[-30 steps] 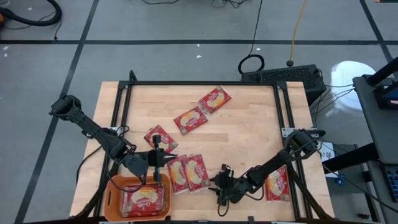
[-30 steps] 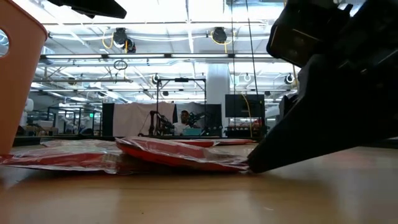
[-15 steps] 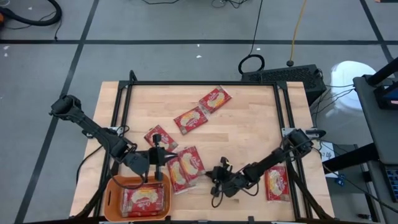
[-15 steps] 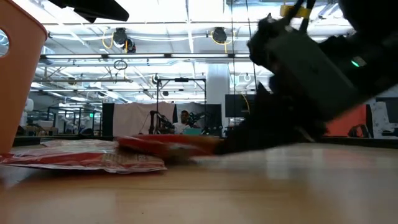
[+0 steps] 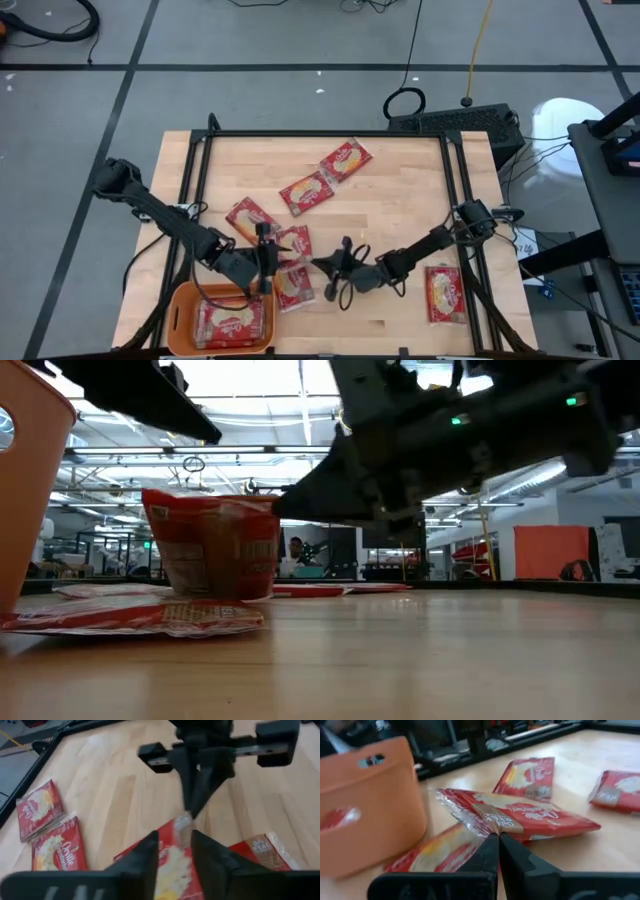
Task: Sort popcorn bags into baskets
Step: Put the popcorn bag into the orange bin
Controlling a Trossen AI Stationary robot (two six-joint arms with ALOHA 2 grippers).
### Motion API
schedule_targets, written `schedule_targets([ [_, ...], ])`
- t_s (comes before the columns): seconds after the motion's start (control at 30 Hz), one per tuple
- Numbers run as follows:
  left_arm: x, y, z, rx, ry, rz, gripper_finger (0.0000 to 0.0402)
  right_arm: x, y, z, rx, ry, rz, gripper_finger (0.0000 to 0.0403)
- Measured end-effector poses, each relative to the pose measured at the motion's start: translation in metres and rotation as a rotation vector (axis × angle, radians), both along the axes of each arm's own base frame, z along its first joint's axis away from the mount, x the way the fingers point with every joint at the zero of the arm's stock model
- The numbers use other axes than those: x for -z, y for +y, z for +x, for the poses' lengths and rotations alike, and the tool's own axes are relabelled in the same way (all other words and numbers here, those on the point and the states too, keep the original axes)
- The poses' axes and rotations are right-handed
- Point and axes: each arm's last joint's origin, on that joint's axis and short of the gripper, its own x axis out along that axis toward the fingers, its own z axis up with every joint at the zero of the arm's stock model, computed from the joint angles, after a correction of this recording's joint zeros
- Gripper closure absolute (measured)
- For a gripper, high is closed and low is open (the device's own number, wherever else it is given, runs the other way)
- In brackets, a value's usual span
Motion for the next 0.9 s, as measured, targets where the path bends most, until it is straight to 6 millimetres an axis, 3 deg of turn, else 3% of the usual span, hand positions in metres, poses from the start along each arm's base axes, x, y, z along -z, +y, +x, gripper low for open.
schedule_targets([
  [0.2,0.002,0.001,0.003,-0.012,-0.01,0.011,0.0195,-0.01,-0.015,0.009,0.033,-0.09,-0.008,0.0403],
  [0.4,0.002,0.005,0.005,-0.021,0.003,0.03,0.0158,-0.019,-0.033,0.017,0.029,-0.163,0.0,0.0403],
  [0.63,0.01,0.024,0.006,-0.089,0.097,0.074,0.0168,-0.023,-0.046,0.022,0.01,-0.206,0.018,0.0403],
  [0.9,0.013,0.041,0.008,-0.133,0.16,0.121,0.0226,-0.025,-0.049,0.024,-0.001,-0.228,0.027,0.0403],
])
